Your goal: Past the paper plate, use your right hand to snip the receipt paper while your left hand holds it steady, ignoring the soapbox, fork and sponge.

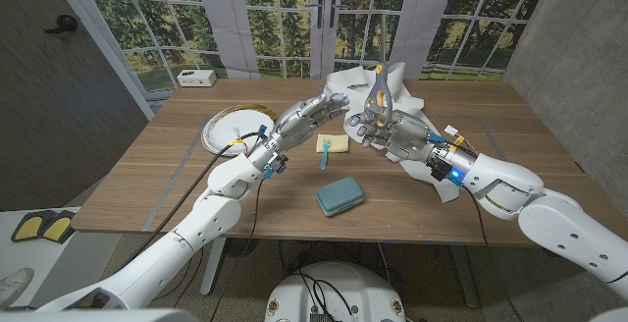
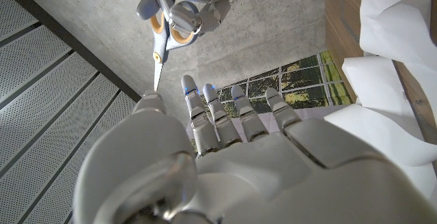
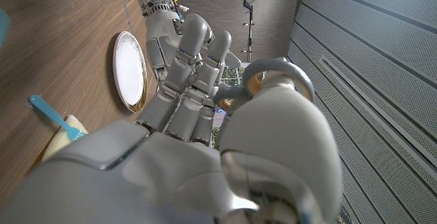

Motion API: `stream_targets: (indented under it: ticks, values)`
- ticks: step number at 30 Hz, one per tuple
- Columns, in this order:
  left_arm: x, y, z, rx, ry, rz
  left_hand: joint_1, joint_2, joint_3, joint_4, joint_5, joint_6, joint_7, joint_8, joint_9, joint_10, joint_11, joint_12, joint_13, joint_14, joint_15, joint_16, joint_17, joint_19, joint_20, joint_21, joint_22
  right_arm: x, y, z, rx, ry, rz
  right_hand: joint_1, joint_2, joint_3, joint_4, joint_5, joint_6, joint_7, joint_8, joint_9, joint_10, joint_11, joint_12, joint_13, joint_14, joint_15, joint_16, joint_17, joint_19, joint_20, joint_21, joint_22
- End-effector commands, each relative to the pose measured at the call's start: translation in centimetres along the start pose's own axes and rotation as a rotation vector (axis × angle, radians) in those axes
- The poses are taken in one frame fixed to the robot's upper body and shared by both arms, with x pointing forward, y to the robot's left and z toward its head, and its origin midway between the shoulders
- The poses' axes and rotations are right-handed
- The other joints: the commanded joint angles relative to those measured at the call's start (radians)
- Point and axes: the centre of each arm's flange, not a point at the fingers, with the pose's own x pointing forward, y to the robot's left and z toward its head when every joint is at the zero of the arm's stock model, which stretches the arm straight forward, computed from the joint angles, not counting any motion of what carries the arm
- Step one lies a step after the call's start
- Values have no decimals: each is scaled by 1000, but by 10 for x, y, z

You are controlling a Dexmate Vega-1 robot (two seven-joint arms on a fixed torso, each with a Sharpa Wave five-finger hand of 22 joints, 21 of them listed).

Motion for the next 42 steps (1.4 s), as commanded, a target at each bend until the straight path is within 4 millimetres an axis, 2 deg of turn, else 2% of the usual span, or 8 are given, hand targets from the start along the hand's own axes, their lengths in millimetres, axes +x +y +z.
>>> stream_targets:
  ticks: [1, 5, 9, 15, 25, 30, 38, 42]
  values:
    - [-6, -3, 1, -2, -3, -4, 4, 8, 6, 0, -1, 14, 0, 3, 2, 6, -1, 4, 2, 10, -103, 5, 5, 3, 7, 7, 3, -4, 2, -3, -5, -7, 2, 7, -2, 7, -6, -6, 26, 7, 190, -91, 62, -97, -36, -40, 12, -51, 12, 14, 12, -112, 23, 6]
    - [-6, -3, 2, 0, -7, -11, 5, 9, 7, -1, -1, 15, -1, 3, 2, 7, -2, 4, 2, 12, -104, 6, 5, 3, 6, 7, 3, -4, 4, -4, -16, -5, 0, 12, 0, 14, -10, -7, 31, 11, 178, -122, 125, -102, -41, -62, 30, -50, 26, 32, 13, -113, 37, 7]
    - [-6, -4, 2, 3, -9, -11, 6, 11, 8, -2, -1, 17, -2, 3, 2, 7, -3, 4, 2, 12, -104, 6, 5, 3, 6, 7, 3, -5, 4, -3, -11, -8, 2, 13, -5, 17, -16, -10, 40, 25, 181, -135, -1, -87, -141, -108, 41, -48, 27, 52, 12, -113, 65, 10]
    - [-8, -4, 3, 9, -2, -15, 7, 13, 9, -2, -1, 19, -4, 3, 2, 9, -4, 5, 2, 13, -106, 6, 5, 4, 7, 7, 3, -6, 1, -5, -6, -12, -4, 17, -5, 22, -20, -10, 36, 23, 185, -132, -47, -86, -183, -139, 50, -49, 23, 64, 7, -113, 81, 10]
    - [-9, -5, 3, 12, 7, -25, 8, 16, 11, -3, -1, 25, -2, 4, 2, 14, -3, 6, 3, 15, -107, 6, 6, 6, 7, 8, 3, -8, 1, -8, 9, -15, -13, 23, -3, 28, -25, -10, 38, 21, 185, -136, 17, -98, -157, -138, 61, -50, 21, 76, 6, -112, 99, 9]
    - [-9, -5, 3, 14, 9, -28, 8, 17, 12, -3, -1, 28, -1, 4, 2, 14, -4, 5, 3, 15, -109, 6, 6, 7, 7, 8, 3, -8, 2, -7, 13, -20, -3, 33, 0, 38, -33, -9, 24, 26, 186, -122, 32, -110, -84, -34, 83, -50, 15, 97, 0, -112, 124, 9]
    - [-9, -6, 4, 15, 11, -26, 8, 18, 13, -3, -1, 29, -5, 3, 1, 14, -4, 5, 3, 14, -110, 6, 7, 8, 7, 8, 3, -8, 2, -6, 18, -20, 12, 42, -6, 56, -45, -11, 30, 19, 158, -111, -78, -137, 177, 412, 127, -50, 6, 196, -26, -111, 211, 5]
    - [-9, -6, 4, 17, 14, -29, 7, 18, 13, -3, -1, 31, -3, 4, 1, 14, -4, 5, 4, 15, -110, 6, 7, 8, 7, 8, 3, -7, 2, -5, 5, -17, 30, 40, -5, 59, -43, -11, 25, 12, 156, -97, -119, -132, 225, 502, 132, -50, 8, 227, -31, -110, 230, 4]
